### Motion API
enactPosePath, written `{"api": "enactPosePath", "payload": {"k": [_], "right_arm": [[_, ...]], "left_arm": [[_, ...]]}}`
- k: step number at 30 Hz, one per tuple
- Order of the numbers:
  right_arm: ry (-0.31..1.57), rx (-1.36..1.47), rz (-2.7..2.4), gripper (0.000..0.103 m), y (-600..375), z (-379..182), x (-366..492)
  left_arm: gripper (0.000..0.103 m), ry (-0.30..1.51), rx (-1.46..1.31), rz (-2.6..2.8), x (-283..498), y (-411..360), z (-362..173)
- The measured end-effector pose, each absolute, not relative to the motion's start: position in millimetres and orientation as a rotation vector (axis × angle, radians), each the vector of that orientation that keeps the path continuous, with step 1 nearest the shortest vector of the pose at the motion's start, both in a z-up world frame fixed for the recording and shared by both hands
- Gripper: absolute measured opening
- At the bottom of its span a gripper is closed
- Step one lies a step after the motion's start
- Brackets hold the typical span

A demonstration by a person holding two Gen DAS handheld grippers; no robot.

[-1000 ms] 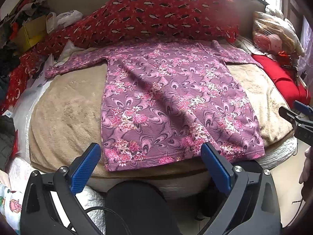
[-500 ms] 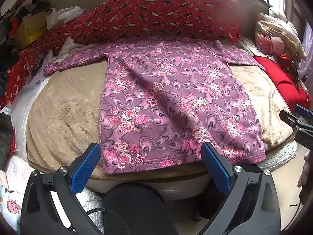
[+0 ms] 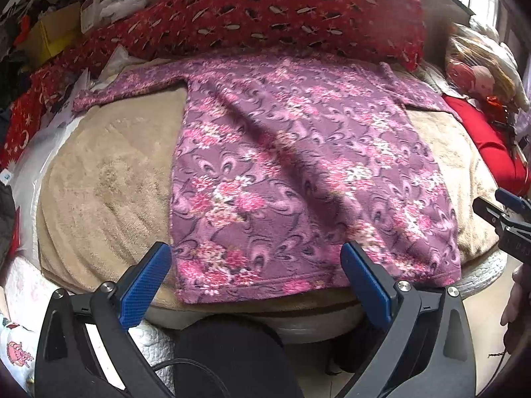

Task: Fold small clothes
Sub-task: 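Grasp the shirt's sleeve with the right gripper and lift it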

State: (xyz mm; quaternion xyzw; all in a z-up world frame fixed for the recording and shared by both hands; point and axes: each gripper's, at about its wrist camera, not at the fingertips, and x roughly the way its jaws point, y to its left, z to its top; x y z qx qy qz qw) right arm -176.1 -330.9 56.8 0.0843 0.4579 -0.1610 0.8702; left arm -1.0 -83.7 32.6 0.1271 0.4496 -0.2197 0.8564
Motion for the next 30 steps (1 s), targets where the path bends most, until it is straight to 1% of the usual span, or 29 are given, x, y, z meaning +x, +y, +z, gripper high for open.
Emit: {"api": "enactPosePath", "payload": {"k": [4, 7, 10, 11, 12, 13, 14, 15, 16, 17, 18, 19, 20, 23, 26, 28, 30], "right_arm": [[1.001, 0.239, -0.348, 0.089, -345.1, 41.1, -169.6], [1.045, 0.319, -0.354, 0.088, -358.7, 23.4, -167.2], [1.107, 0.387, -0.335, 0.088, -363.6, -0.6, -162.5], [1.130, 0.405, -0.320, 0.087, -362.6, -9.2, -159.9], [1.153, 0.420, -0.303, 0.082, -359.4, -18.6, -157.6], [1.164, 0.398, -0.310, 0.081, -354.4, -23.2, -155.8], [1.156, 0.360, -0.318, 0.076, -349.7, -23.1, -155.1], [1.139, 0.317, -0.306, 0.053, -343.6, -20.8, -154.4], [1.130, 0.289, -0.289, 0.020, -339.4, -18.7, -153.8], [1.127, 0.271, -0.273, 0.005, -336.7, -15.6, -153.2], [1.123, 0.263, -0.261, 0.004, -335.9, -12.1, -153.2], [1.112, 0.266, -0.247, 0.004, -336.8, -7.3, -154.4], [1.095, 0.282, -0.226, 0.004, -339.5, -0.1, -157.3], [0.980, 0.394, -0.183, 0.003, -359.8, 37.8, -176.2], [0.906, 0.424, -0.205, 0.003, -375.0, 61.4, -191.9], [0.939, 0.433, -0.216, 0.003, -380.3, 53.3, -196.7], [1.015, 0.436, -0.226, 0.004, -378.1, 28.6, -194.0]], "left_arm": [[0.102, 0.980, 0.217, -0.368, 31.0, -51.6, 26.9], [0.102, 1.101, 0.103, -0.259, 66.3, -11.2, 5.3], [0.102, 1.191, 0.023, -0.221, 78.5, 6.7, -18.8], [0.102, 1.226, 0.011, -0.228, 79.9, 7.4, -27.8], [0.102, 1.267, 0.008, -0.252, 80.0, 4.5, -39.0], [0.102, 1.291, 0.009, -0.270, 78.9, 1.2, -45.6], [0.090, 1.312, 0.009, -0.296, 76.5, -3.6, -51.7], [0.078, 1.334, -0.002, -0.346, 72.9, -10.1, -57.2], [0.052, 1.350, -0.005, -0.382, 70.7, -15.2, -59.7], [0.036, 1.349, -0.002, -0.399, 69.7, -18.2, -59.2], [0.028, 1.333, 0.012, -0.402, 69.1, -20.2, -54.4], [0.008, 1.323, 0.019, -0.401, 69.2, -19.1, -49.9], [0.007, 1.318, 0.015, -0.401, 70.3, -15.1, -44.4], [0.006, 1.274, -0.080, -0.398, 70.9, 17.9, -17.6], [0.006, 1.244, -0.047, -0.345, 69.3, 43.7, -5.1], [0.007, 1.289, -0.026, -0.300, 65.6, 53.5, -21.6], [0.007, 1.330, 0.005, -0.259, 71.4, 52.9, -34.4]]}}
